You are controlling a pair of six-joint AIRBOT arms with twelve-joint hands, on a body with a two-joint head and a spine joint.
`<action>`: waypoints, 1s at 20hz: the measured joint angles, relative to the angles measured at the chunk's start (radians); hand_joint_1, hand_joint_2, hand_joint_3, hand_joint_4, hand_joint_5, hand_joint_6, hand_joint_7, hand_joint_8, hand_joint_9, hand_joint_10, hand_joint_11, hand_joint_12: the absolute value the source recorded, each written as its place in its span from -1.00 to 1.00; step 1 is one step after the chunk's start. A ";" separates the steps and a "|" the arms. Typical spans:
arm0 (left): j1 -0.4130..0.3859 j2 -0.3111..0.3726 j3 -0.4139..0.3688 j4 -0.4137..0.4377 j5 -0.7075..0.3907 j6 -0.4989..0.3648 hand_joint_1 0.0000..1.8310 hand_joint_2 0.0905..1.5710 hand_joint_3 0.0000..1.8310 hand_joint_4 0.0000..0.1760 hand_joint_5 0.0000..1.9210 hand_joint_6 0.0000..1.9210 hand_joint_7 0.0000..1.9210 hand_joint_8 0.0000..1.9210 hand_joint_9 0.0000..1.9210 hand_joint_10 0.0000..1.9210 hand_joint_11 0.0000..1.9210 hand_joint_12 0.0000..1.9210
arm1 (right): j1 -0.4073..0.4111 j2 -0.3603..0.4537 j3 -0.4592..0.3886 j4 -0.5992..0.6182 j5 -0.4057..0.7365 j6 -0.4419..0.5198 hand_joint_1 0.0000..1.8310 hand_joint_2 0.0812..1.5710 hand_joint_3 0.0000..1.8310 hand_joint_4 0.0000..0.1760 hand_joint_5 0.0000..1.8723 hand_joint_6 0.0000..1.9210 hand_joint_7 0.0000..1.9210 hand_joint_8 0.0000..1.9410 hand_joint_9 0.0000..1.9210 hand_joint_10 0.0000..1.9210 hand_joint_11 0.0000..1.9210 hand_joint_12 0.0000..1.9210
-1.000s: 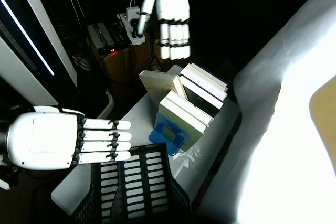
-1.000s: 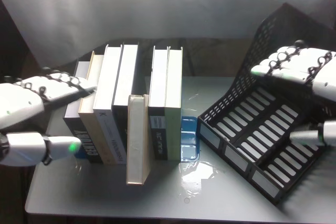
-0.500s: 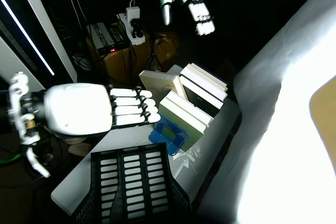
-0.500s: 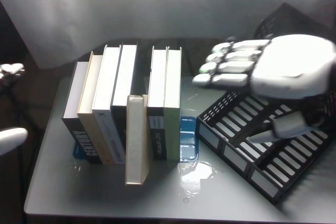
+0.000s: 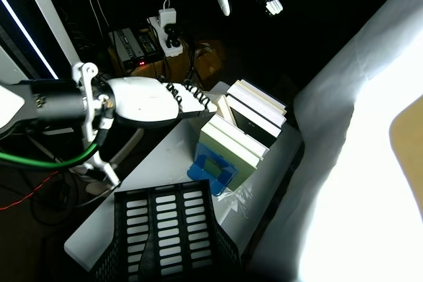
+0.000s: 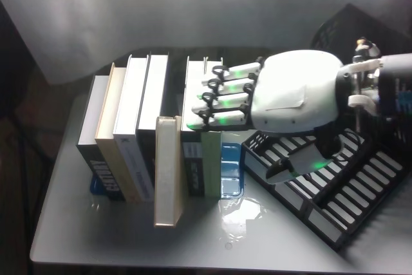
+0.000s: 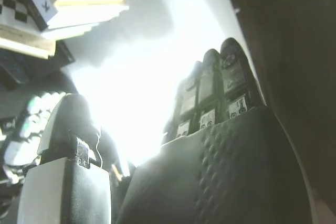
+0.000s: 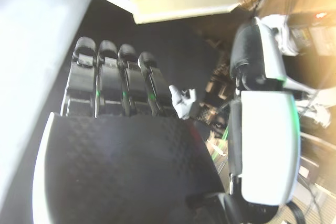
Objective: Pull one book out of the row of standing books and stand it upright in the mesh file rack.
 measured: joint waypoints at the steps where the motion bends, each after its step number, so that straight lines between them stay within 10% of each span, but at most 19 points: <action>1: 0.000 -0.003 0.002 -0.004 0.008 -0.001 -0.51 0.56 -1.00 -1.00 -1.00 -1.00 -1.00 -1.00 -1.00 -1.00 -1.00 -1.00 | 0.007 -0.009 0.005 -0.017 -0.001 0.008 -0.24 0.23 -1.00 -1.00 -1.00 -1.00 -1.00 -1.00 -1.00 -1.00 -1.00 -1.00; 10: -0.024 -0.031 0.035 -0.016 0.019 0.000 -0.41 0.58 -1.00 -1.00 -1.00 -1.00 -1.00 -1.00 -1.00 -1.00 -1.00 -1.00 | 0.011 -0.080 0.040 -0.111 -0.029 0.012 -0.04 0.20 -1.00 -1.00 -1.00 -1.00 -1.00 -1.00 -1.00 -1.00 -1.00 -1.00; 20: -0.026 -0.060 0.061 -0.087 -0.013 0.000 -0.44 0.62 -0.99 -0.99 -1.00 -1.00 -1.00 -1.00 -1.00 -1.00 -1.00 -1.00 | 0.021 -0.185 0.104 -0.186 -0.041 0.032 -0.24 0.27 -0.99 -1.00 -1.00 -1.00 -1.00 -1.00 -1.00 -1.00 -1.00 -1.00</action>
